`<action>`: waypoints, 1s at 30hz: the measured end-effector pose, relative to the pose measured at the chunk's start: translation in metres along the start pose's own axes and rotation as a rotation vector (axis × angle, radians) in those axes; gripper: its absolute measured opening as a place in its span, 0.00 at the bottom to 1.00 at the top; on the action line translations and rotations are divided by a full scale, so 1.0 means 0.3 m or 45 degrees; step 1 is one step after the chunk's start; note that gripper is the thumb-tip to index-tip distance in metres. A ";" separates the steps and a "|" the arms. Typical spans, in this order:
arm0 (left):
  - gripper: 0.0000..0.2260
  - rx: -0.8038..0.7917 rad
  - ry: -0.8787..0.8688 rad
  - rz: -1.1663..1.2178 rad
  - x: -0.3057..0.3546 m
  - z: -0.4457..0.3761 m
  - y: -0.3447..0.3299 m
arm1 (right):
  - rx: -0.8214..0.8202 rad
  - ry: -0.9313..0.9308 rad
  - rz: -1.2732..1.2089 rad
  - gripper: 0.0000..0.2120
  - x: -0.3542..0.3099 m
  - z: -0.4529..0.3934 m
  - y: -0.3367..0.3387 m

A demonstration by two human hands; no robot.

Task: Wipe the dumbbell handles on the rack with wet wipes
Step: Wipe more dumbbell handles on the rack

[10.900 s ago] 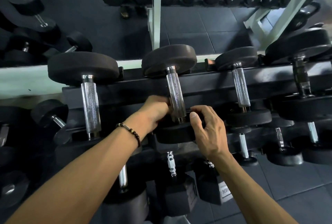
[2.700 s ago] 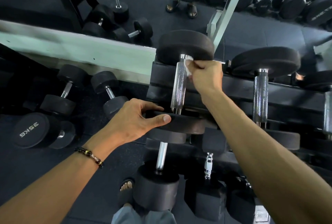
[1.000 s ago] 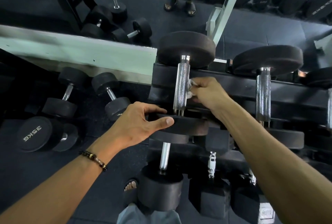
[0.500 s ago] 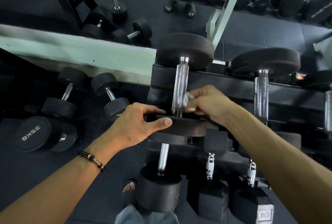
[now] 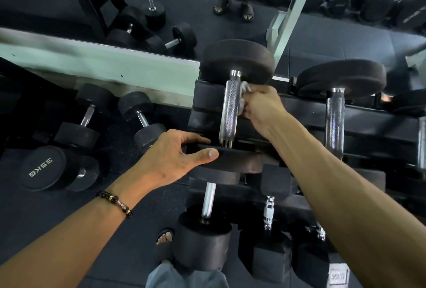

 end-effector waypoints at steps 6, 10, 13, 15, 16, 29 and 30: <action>0.33 0.003 -0.021 0.015 0.000 -0.001 0.000 | -0.153 -0.004 0.361 0.10 0.073 0.064 0.052; 0.32 -0.006 -0.025 0.001 -0.006 -0.004 0.001 | 0.001 0.013 -0.178 0.12 -0.004 -0.034 -0.008; 0.31 0.003 -0.029 -0.011 -0.008 -0.003 0.001 | -0.231 -0.121 0.124 0.10 0.109 0.049 0.038; 0.31 0.013 -0.021 -0.016 -0.008 -0.003 0.000 | -0.341 -0.114 0.314 0.11 0.139 0.066 0.067; 0.32 0.014 -0.019 -0.018 -0.009 -0.003 -0.001 | -0.289 -0.065 0.267 0.12 0.112 0.045 0.062; 0.32 0.001 -0.021 -0.046 -0.010 -0.006 0.005 | -0.163 -0.060 -0.082 0.11 0.003 -0.062 0.039; 0.32 0.002 -0.020 -0.041 -0.010 -0.005 0.005 | -0.160 -0.072 -0.193 0.12 -0.006 -0.062 0.011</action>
Point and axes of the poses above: each hand's wrist, its own z-axis away from the middle knuckle, its own y-axis out of the back of the hand, x = y × z, the point moved 2 cm from there along -z, towards the middle knuckle, and after that the axes turned 5 degrees about -y, right-handed, at the moved point
